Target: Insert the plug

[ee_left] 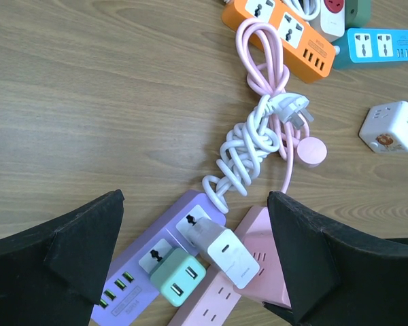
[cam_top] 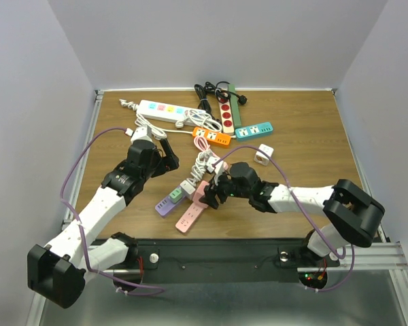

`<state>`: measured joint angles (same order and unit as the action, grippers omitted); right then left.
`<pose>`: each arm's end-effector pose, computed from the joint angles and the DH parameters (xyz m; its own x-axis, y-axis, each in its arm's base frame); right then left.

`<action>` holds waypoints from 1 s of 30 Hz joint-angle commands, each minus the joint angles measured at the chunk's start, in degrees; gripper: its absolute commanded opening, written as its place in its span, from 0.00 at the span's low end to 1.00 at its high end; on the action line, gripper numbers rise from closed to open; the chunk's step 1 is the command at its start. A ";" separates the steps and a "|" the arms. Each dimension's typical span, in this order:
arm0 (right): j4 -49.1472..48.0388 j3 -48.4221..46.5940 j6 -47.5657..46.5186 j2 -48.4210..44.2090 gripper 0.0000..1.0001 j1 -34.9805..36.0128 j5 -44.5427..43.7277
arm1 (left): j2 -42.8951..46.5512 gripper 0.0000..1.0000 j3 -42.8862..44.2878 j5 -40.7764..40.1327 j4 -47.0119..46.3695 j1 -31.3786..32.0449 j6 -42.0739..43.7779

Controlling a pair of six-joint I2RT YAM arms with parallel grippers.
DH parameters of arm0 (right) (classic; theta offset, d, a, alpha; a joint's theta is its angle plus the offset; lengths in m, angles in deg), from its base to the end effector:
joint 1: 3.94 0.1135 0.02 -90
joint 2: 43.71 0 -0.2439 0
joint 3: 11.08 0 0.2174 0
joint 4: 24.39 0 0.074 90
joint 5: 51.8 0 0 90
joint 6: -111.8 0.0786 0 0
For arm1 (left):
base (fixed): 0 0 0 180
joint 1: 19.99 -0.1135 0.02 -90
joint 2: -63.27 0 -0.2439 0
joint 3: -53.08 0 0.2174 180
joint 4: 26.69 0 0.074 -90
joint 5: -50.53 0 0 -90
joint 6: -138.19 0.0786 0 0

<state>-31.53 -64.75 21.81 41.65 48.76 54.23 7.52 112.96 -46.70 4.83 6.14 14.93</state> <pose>0.1774 0.2687 0.1803 -0.2519 -0.3304 -0.9096 -0.9167 0.3827 0.1149 0.2149 -0.0944 0.2608 -0.5300 -0.3460 -0.7742 0.0549 0.8970 -0.4385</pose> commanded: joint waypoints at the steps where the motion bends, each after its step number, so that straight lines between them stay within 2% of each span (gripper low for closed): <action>1: 3.37 0.39 -1.59 2.70 0.00 1.61 -2.58 | 0.20 0.99 -0.17 0.54 -2.15 -0.64 1.44; 6: 5.93 -0.41 -2.82 2.79 0.00 2.05 -5.21 | 0.46 0.99 -0.26 0.46 -2.06 -0.82 1.61; 11: 7.95 -0.50 -1.42 2.09 0.01 2.31 -11.27 | 0.55 0.99 -0.44 0.63 -1.97 -0.99 1.88; 21: 9.71 0.21 1.83 0.42 0.00 2.58 -17.33 | 0.29 0.99 -0.17 0.63 -2.15 -1.34 2.58; 30: 10.59 0.03 2.36 0.95 0.00 2.75 -18.32 | 0.37 0.99 0.00 0.46 -1.80 -1.61 3.19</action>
<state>-28.21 -65.51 25.98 41.17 51.67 41.40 7.44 112.96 -46.15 4.53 5.00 16.64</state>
